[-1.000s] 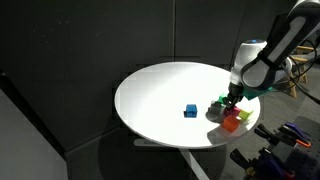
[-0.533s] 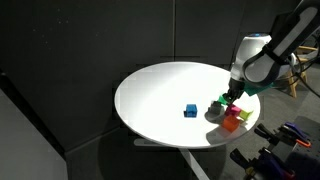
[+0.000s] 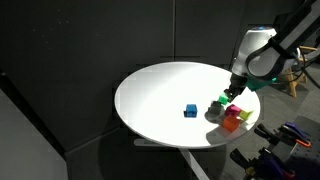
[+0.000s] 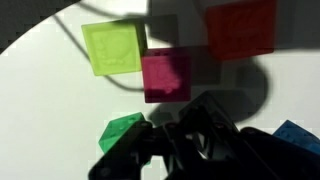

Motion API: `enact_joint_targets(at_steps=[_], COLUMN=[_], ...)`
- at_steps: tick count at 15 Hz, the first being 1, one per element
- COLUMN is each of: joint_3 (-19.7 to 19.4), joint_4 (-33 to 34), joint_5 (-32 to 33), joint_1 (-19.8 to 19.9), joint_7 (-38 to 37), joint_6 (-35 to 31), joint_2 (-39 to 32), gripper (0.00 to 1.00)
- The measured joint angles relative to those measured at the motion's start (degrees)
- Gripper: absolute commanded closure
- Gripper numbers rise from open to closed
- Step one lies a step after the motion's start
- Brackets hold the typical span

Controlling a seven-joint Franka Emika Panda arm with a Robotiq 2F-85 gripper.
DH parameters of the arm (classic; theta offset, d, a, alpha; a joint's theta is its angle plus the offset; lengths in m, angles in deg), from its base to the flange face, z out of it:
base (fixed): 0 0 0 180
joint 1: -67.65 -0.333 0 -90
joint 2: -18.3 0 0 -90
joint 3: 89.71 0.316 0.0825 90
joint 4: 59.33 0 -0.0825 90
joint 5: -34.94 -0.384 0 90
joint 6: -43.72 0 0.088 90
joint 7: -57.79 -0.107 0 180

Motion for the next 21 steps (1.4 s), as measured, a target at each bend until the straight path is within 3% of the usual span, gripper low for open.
enact_joint_targets(at_steps=[9, 21], joint_3=[-0.68, -1.55], joint_4=[-0.16, -0.45], joint_5=[2.42, 5.33], joint_1=[1.7, 1.88], joint_7=[-0.01, 0.07], joint_6=[0.51, 0.5], joint_2=[0.42, -0.89], gripper=[0.0, 0.0])
